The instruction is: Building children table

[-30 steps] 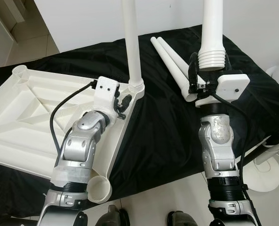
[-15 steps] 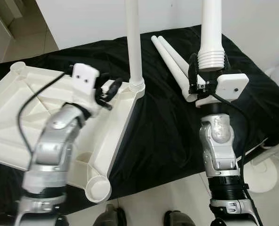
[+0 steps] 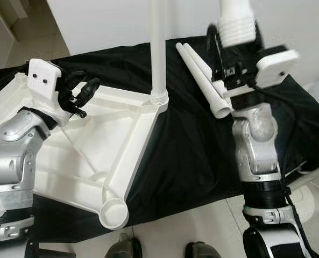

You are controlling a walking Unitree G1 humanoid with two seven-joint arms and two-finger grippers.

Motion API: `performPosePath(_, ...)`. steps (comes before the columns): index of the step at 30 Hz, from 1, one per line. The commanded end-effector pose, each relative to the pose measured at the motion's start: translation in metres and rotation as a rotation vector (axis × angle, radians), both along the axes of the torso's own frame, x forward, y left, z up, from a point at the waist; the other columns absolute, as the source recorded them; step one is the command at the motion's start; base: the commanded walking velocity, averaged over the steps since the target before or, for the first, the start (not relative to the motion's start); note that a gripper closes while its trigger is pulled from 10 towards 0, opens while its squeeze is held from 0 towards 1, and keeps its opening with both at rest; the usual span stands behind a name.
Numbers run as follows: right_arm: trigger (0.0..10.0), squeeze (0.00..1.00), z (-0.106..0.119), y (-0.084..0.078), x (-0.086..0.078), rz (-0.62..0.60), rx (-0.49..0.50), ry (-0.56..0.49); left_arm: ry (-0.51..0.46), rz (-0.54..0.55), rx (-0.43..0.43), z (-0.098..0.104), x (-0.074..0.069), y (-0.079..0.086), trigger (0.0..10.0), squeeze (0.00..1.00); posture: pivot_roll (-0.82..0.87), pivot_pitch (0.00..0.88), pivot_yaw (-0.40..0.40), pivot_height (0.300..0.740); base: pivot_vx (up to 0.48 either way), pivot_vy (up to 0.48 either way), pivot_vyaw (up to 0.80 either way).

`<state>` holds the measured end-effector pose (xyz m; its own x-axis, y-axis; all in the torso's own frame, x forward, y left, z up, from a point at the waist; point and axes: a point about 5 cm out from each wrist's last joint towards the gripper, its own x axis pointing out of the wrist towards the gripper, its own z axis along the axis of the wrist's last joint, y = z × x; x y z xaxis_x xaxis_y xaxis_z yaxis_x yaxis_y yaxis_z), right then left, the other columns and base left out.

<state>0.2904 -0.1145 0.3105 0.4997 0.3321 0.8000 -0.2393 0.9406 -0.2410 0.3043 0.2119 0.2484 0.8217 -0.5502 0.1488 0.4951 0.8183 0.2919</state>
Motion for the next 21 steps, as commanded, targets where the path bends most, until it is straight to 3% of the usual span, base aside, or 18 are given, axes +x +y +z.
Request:
performPosePath(1, 10.0, 0.0, 0.006, 0.008, -0.005, 0.067, -0.032, -0.034, 0.032, -0.066, 0.066, -0.006, -0.004, 0.004, 10.0, 0.0, -0.03, 0.079, 0.057, 0.74, 0.0, 0.0, 0.0)
performPosePath(4, 10.0, 0.0, 0.007, 0.02, -0.005, 0.151, -0.12, -0.038, 0.101, -0.05, 0.245, -0.017, -0.01, 0.02, 10.0, 0.0, -0.02, 0.078, 0.053, 0.74, 0.0, 0.0, 0.0)
performPosePath(7, 10.0, 0.0, 0.006, 0.021, -0.004, 0.162, -0.137, -0.035, 0.121, -0.045, 0.276, -0.019, -0.011, 0.024, 10.0, 0.0, -0.02, 0.078, 0.053, 0.74, 0.0, 0.0, 0.0)
performPosePath(12, 10.0, 0.0, -0.015, 0.027, -0.001, 0.255, -0.263, 0.07, 0.21, -0.033, 0.532, -0.03, -0.023, 0.042, 10.0, 0.0, -0.02, 0.073, 0.04, 0.74, 0.0, 0.0, 0.0)
performPosePath(16, 10.0, 0.0, -0.029, 0.026, 0.001, 0.273, -0.312, 0.122, 0.267, -0.04, 0.59, -0.035, -0.03, 0.049, 10.0, 0.0, -0.02, 0.07, 0.037, 0.74, 0.0, 0.0, 0.0)
performPosePath(21, 10.0, 0.0, -0.042, 0.023, 0.002, 0.284, -0.332, 0.18, 0.345, -0.089, 0.582, -0.042, -0.042, 0.052, 10.0, 0.0, -0.01, 0.068, 0.032, 0.74, 0.0, 0.0, 0.0)
